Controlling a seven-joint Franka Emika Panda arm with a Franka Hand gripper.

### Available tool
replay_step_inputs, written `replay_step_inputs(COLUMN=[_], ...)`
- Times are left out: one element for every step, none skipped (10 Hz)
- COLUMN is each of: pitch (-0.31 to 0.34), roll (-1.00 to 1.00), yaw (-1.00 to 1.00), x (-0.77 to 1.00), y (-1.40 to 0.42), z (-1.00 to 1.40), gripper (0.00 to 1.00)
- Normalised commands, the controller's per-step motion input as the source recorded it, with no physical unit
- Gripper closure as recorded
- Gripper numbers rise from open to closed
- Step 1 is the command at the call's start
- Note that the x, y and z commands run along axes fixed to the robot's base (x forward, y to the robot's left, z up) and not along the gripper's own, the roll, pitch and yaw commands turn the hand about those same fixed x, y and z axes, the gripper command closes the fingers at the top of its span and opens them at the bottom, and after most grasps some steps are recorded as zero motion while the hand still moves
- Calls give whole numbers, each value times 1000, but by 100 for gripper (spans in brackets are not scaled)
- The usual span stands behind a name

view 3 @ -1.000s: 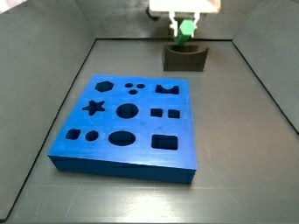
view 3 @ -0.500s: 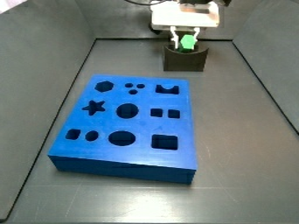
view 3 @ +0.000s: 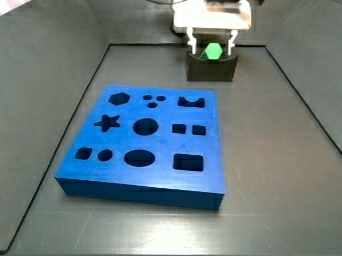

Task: Pick up the hexagon object. Move up. Place the hexagon object on the fixture. Regrasp the hexagon object. Move to above the board. Insert the hexagon object.
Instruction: Regrasp the hexagon object.

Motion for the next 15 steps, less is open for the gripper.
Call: replay_step_inputs(pitch=[64,52,40,27,18,10,3,45,45,34,24,20,19,18,18], roll=[-55,-40,-25,-11,-3,2,5,1000,1000,1000,1000,1000,1000,1000,1000], yaw=[29,12,-1,-9,-10,-10,-3,6,7,6,5,5,5,6,6], x=[-21,-29,-38,-48,-48,-43,-42,-115,-108,-117,-129,-100,-75,-20,-15], y=[9,8,8,8,8,9,7,-1000,-1000,-1000,-958,-803,-696,-399,-260], z=[1000,1000,1000,879,703,522,277,809,759,704,550,337,194,58,47], gripper=[0,0,0,0,0,0,0,0,0,0,0,0,0,0,0])
